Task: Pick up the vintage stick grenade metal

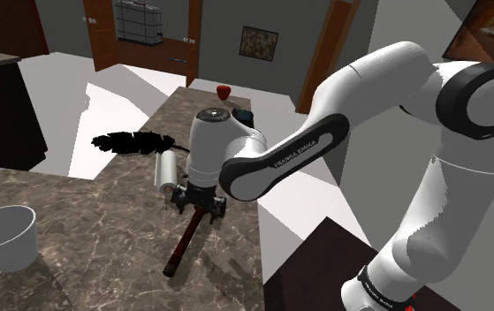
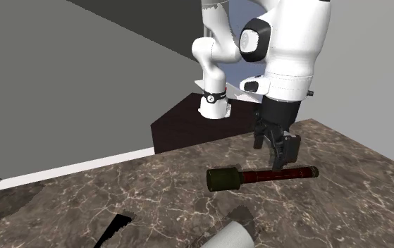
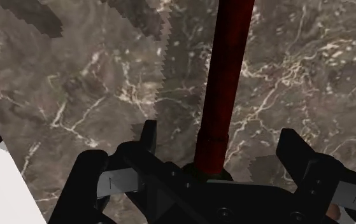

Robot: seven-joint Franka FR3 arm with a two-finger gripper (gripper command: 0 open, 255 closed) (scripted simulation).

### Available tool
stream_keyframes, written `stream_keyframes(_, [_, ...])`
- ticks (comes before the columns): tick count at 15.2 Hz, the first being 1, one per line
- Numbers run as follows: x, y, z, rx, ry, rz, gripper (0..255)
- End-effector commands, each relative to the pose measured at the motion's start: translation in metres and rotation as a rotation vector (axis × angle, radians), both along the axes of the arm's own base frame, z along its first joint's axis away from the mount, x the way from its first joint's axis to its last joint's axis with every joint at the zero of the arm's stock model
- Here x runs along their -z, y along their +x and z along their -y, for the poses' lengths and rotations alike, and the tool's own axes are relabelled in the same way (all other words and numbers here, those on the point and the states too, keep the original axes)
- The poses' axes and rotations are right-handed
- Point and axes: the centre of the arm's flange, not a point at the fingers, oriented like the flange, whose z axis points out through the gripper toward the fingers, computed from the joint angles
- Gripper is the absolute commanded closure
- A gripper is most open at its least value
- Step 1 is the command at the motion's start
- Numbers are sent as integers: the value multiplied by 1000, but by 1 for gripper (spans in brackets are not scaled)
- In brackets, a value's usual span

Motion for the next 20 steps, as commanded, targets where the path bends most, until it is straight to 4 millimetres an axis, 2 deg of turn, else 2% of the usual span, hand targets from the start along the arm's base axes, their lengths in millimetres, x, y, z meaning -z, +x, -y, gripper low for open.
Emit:
stream_keyframes(1, [15,8,-6,28,0,5,0])
stream_keyframes(7, [47,8,-6,28,0,5,0])
stream_keyframes(9, [50,8,-6,28,0,5,0])
stream_keyframes(10, [50,8,-5,28,0,5,255])
stream_keyframes(19, [50,8,-6,28,0,5,255])
stream_keyframes(20, [45,8,-6,28,0,5,255])
